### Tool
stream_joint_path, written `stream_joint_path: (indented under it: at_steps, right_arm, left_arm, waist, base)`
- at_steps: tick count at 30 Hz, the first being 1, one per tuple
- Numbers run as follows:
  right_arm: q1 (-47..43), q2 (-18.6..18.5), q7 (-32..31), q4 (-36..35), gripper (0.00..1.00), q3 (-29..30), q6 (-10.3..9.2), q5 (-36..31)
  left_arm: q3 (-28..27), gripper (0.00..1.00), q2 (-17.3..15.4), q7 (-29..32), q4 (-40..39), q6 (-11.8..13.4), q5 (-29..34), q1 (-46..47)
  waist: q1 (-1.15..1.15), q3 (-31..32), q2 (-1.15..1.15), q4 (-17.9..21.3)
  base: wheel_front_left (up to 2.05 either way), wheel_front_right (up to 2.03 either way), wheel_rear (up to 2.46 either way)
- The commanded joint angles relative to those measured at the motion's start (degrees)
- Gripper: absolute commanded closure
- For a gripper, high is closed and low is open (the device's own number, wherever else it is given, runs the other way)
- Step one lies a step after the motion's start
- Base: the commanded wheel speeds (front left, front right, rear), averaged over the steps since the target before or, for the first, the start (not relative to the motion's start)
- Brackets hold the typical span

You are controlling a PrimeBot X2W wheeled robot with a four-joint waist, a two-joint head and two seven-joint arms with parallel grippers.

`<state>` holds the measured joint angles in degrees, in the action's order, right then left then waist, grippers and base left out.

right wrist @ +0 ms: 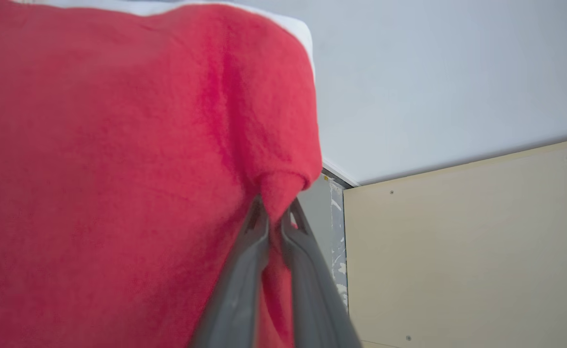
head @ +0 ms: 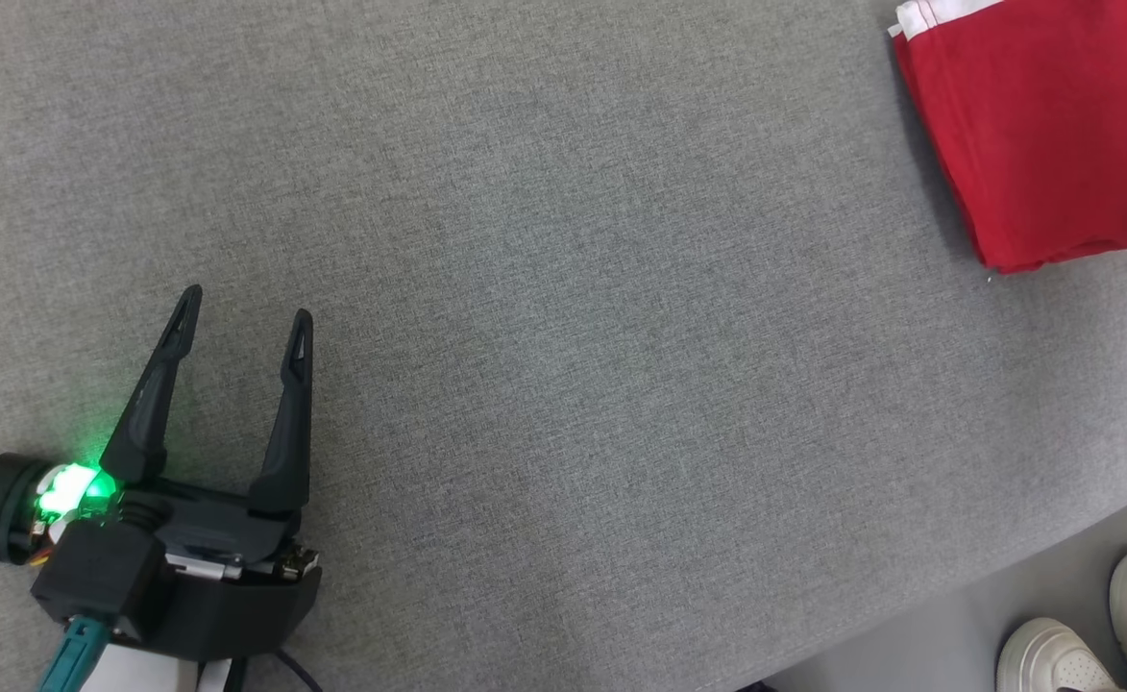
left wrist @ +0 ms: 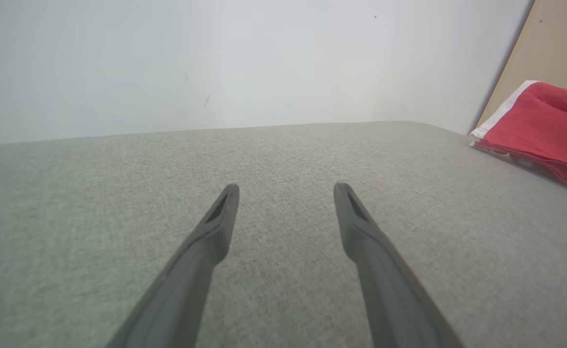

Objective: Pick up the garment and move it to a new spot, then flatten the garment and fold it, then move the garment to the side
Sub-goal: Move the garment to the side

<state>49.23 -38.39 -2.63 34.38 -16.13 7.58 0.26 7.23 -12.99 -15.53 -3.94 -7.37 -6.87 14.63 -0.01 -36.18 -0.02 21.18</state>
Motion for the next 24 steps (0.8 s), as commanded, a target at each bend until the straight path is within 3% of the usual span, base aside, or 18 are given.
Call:
stream_joint_path:
  at_steps: [1,3,4,5,6,16,24]
  right_arm:
    - [-0.27,0.64,0.67,0.20,1.00,1.09,-0.19,-0.86]
    - [-0.58,0.92,0.86,0.17,0.97,1.42,-0.19,-1.17]
    - [-0.92,1.10,1.16,0.08,0.81,1.58,-0.18,-1.50]
    - [-1.18,1.21,1.34,-0.01,0.34,1.64,-0.18,-1.74]
    - [-1.25,1.32,1.66,-0.03,0.00,2.24,-0.19,-2.12]
    - [-5.59,3.65,6.44,-1.38,0.00,3.83,-0.18,-1.56]
    - [-12.09,7.02,9.64,-4.66,0.00,2.52,-0.18,2.85]
  left_arm:
    - [0.63,0.00,0.31,0.70,4.13,-0.25,-0.48,0.18]
    - [0.84,0.00,0.45,0.70,4.23,-0.25,-0.60,0.26]
    - [0.97,0.00,0.59,0.70,4.23,-0.25,-0.76,0.28]
    - [1.03,0.00,0.72,0.70,4.18,-0.26,-0.86,0.35]
    - [1.15,0.00,0.85,0.69,4.27,-0.25,-1.01,0.40]
    - [-0.49,0.00,4.04,0.48,4.76,-0.09,-1.79,-1.82]
    - [-4.23,0.00,6.54,0.31,6.43,0.08,-2.39,-7.20]
  waist:
    - [0.01,0.28,0.02,-0.03]
    - [0.01,0.52,0.02,-0.13]
    - [0.01,0.75,0.02,-0.25]
    - [0.01,0.97,0.02,-0.40]
    - [0.01,1.33,0.02,-0.60]
    - [0.01,8.66,0.02,-4.79]
    - [0.01,18.02,0.02,-8.59]
  base:
    - [0.00,0.00,0.00]
    - [0.00,0.00,0.00]
    - [0.00,0.00,0.00]
    - [0.00,0.00,0.00]
    - [0.00,0.00,0.00]
    - [0.00,0.00,0.00]
    - [0.00,0.00,0.00]
